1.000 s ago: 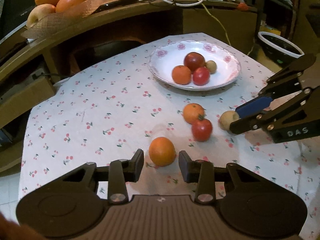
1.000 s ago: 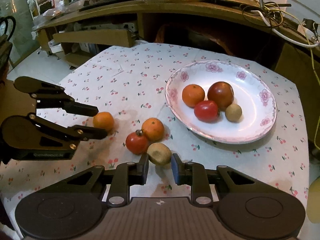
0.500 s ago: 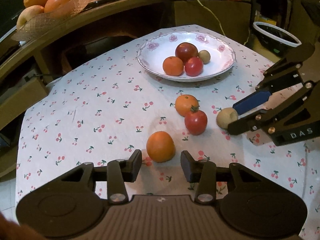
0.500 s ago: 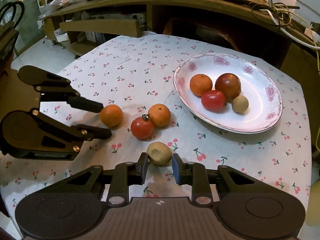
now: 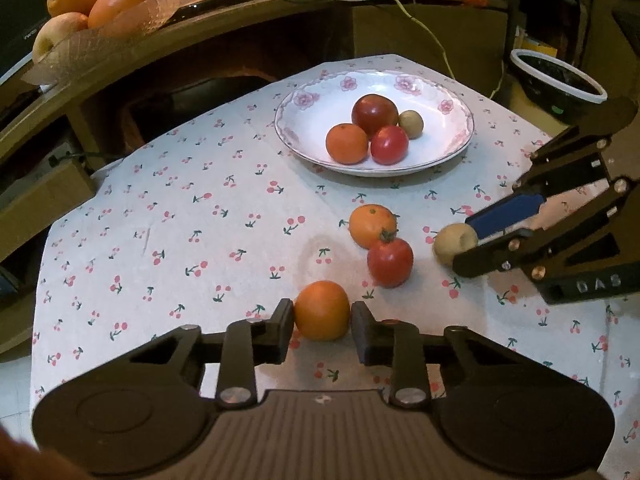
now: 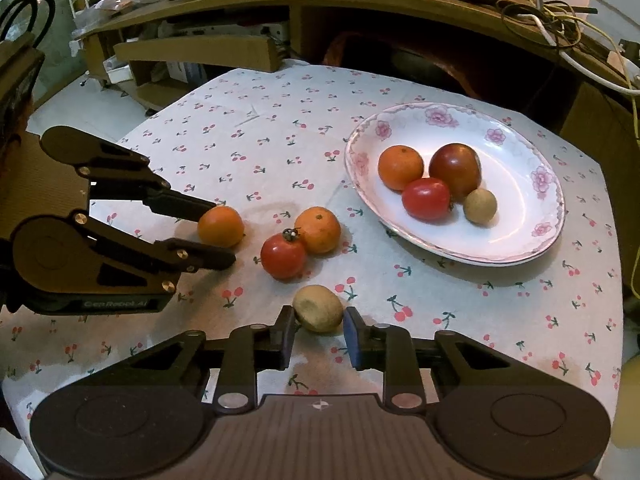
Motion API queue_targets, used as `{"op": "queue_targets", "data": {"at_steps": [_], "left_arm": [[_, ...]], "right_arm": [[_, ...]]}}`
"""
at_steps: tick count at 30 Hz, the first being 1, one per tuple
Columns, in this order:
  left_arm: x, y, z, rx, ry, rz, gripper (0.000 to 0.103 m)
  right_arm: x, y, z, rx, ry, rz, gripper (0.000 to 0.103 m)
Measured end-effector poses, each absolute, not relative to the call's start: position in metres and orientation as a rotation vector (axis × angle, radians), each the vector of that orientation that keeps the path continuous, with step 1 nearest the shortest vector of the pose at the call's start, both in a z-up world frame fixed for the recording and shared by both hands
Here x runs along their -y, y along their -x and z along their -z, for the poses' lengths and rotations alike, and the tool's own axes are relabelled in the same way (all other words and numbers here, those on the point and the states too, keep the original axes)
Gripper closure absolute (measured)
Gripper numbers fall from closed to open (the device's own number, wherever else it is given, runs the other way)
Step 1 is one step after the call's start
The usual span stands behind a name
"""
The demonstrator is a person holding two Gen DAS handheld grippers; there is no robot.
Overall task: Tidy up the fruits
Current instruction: 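Close the left tool on the tangerine while the right tool closes on the brown fruit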
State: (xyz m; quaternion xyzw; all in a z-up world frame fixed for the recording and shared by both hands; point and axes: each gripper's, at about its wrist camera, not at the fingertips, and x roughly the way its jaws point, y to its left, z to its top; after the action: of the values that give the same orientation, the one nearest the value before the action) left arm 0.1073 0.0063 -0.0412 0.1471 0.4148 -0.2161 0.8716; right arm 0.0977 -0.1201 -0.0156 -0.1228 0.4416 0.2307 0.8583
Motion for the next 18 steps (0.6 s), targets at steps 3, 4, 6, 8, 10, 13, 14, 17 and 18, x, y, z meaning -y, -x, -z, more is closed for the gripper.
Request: {"op": "queue_targets", "data": {"at_steps": [3,4,6,8,10,13,14,17,18], "left_arm": [[-0.005,-0.108,0.045,-0.874,-0.324,0.443,0.067],[-0.006,-0.109,0.046,-0.871,-0.317,0.438,0.067],[-0.009,-0.110,0.047,-0.873,-0.293,0.434,0.067],[-0.008,-0.110,0.048,-0.866,-0.300,0.429,0.067],[-0.007,-0.110,0.049,-0.854,-0.307,0.425,0.066],[-0.008,-0.111,0.049,-0.859,-0.295,0.419,0.066],[-0.007,-0.110,0.048,-0.859,-0.299,0.418,0.067],[-0.005,-0.110,0.047,-0.862,-0.308,0.422,0.068],[-0.004,-0.110,0.046,-0.862,-0.309,0.424,0.068]], "right_arm": [[0.124,-0.100,0.012,-0.919,0.242,-0.472,0.077],[0.126,-0.101,0.012,-0.919,0.233,-0.468,0.077],[0.127,-0.103,0.012,-0.920,0.228,-0.457,0.077],[0.128,-0.103,0.013,-0.925,0.230,-0.450,0.077],[0.129,-0.105,0.014,-0.936,0.218,-0.451,0.077],[0.130,-0.106,0.015,-0.946,0.213,-0.445,0.077],[0.130,-0.106,0.015,-0.947,0.213,-0.441,0.077],[0.130,-0.108,0.013,-0.939,0.208,-0.431,0.077],[0.131,-0.108,0.011,-0.933,0.205,-0.430,0.077]]}}
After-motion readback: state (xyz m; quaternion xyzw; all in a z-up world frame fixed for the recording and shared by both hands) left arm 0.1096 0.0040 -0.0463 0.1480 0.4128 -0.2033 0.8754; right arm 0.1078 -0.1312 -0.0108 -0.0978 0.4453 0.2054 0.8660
